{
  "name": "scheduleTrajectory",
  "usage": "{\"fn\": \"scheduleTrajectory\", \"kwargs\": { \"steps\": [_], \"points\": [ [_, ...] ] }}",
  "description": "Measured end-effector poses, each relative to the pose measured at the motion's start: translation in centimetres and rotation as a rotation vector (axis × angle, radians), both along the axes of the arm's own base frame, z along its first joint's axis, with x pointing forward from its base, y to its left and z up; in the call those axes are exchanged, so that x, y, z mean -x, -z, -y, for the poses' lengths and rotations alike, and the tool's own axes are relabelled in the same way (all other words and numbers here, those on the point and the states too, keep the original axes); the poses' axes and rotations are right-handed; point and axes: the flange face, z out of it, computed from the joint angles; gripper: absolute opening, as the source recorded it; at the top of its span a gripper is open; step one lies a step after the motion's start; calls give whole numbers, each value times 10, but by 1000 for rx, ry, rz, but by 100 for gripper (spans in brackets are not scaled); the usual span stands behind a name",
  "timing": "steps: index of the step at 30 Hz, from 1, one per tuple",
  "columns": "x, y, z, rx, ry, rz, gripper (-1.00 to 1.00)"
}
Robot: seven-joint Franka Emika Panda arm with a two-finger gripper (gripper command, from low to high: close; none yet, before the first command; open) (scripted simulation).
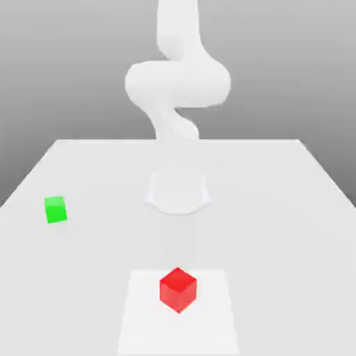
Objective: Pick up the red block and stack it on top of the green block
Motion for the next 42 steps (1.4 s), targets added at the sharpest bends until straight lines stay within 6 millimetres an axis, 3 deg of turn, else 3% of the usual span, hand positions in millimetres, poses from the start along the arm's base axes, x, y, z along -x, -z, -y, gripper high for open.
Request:
{"fn": "scheduleTrajectory", "kwargs": {
  "steps": [5, 10, 15, 22, 26, 33, 40, 41, 42],
  "points": [
    [-49, 103, -5, 7, 145, -151, 0],
    [-71, 208, 5, -19, 277, -295, 0],
    [-68, 307, 16, -79, 400, -433, 0],
    [-31, 418, 17, -216, 554, -605, 0],
    [-10, 454, 7, -291, 606, -666, 0],
    [-14, 479, 10, -313, 624, -661, 0],
    [-9, 515, 10, -306, 624, -670, 0],
    [-7, 521, 10, -304, 623, -673, -100],
    [-7, 521, 10, -304, 623, -673, -100]
  ]
}}
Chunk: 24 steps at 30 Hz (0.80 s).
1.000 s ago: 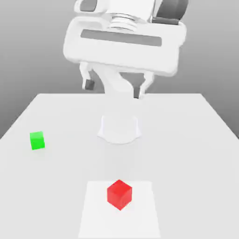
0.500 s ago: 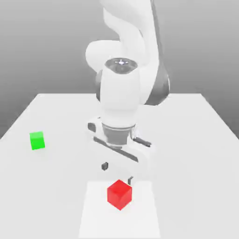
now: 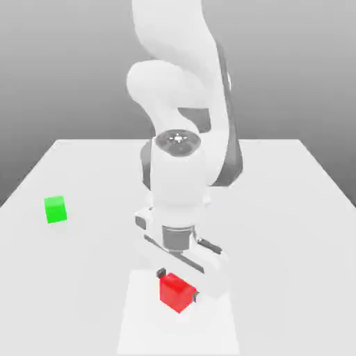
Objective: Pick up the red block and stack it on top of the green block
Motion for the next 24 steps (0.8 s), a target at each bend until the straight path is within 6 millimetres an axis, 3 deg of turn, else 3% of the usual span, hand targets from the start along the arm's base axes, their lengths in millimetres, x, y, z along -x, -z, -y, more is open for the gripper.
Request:
{"fn": "scheduleTrajectory", "kwargs": {
  "steps": [6, 17, 24],
  "points": [
    [0, 1, 0, 0, 0, 2, -100],
    [-6, -51, -1, -3, 3, 13, -100],
    [4, -65, 8, 17, -7, -6, -100]
  ]
}}
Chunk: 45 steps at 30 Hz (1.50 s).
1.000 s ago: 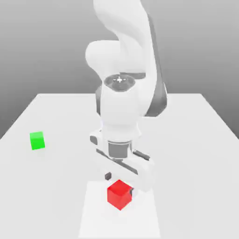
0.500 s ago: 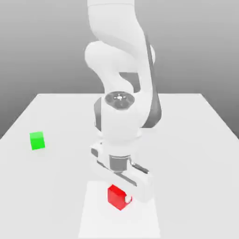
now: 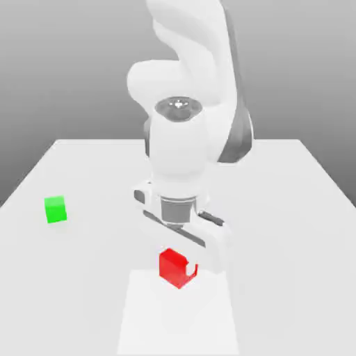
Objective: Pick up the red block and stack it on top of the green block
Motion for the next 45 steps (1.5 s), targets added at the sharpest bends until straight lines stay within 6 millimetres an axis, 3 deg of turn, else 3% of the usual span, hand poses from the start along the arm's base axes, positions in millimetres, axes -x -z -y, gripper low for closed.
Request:
{"fn": "scheduleTrajectory", "kwargs": {
  "steps": [2, 3, 5, 6, 15, 23, 34, 42, 45],
  "points": [
    [3, -1, 11, 15, 3, -4, -100],
    [5, -2, 25, 22, 28, -7, -100],
    [16, -4, 80, 35, 149, -12, -100],
    [21, -5, 97, 41, 182, -15, -100],
    [65, -17, 179, 80, 322, -29, -100],
    [123, -30, 243, 88, 468, -33, -100],
    [218, -40, 301, 55, 671, -21, -100],
    [291, -38, 318, 1, 811, 3, -100],
    [299, -27, 319, -35, 830, 20, -100]
  ]
}}
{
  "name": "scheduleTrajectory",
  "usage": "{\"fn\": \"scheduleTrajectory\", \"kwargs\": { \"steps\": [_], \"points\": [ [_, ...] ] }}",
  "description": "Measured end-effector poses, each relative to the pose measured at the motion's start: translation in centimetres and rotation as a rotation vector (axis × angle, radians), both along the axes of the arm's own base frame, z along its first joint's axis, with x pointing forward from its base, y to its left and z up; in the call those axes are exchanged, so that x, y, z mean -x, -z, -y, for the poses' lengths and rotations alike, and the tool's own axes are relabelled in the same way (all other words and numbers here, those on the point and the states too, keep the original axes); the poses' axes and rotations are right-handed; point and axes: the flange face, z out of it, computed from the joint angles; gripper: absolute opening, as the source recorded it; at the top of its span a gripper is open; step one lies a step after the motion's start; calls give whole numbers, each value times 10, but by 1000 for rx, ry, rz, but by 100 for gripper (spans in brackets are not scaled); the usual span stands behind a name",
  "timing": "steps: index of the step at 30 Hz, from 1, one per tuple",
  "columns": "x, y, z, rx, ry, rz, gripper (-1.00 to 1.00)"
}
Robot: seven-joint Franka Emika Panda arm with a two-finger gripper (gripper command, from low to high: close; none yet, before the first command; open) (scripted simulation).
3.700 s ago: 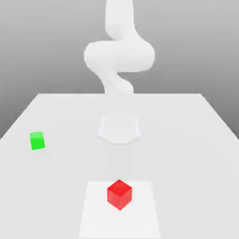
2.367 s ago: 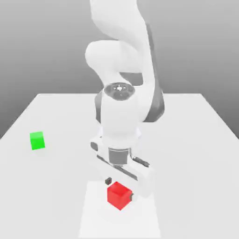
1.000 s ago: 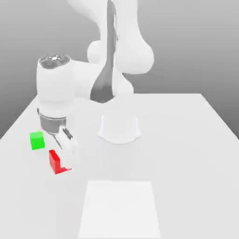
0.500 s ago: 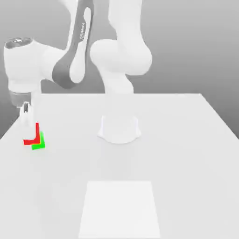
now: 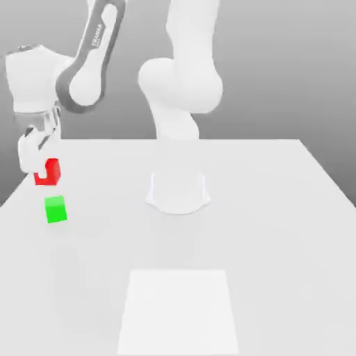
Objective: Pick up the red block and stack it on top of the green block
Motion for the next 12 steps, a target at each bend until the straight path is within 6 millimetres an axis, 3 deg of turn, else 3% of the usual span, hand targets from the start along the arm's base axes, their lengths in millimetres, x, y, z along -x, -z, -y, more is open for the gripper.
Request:
{"fn": "scheduleTrajectory", "kwargs": {
  "steps": [11, 12],
  "points": [
    [-1, 55, -1, 0, -3, -1, -100],
    [1, 58, -1, 7, -2, -10, 100]
  ]
}}
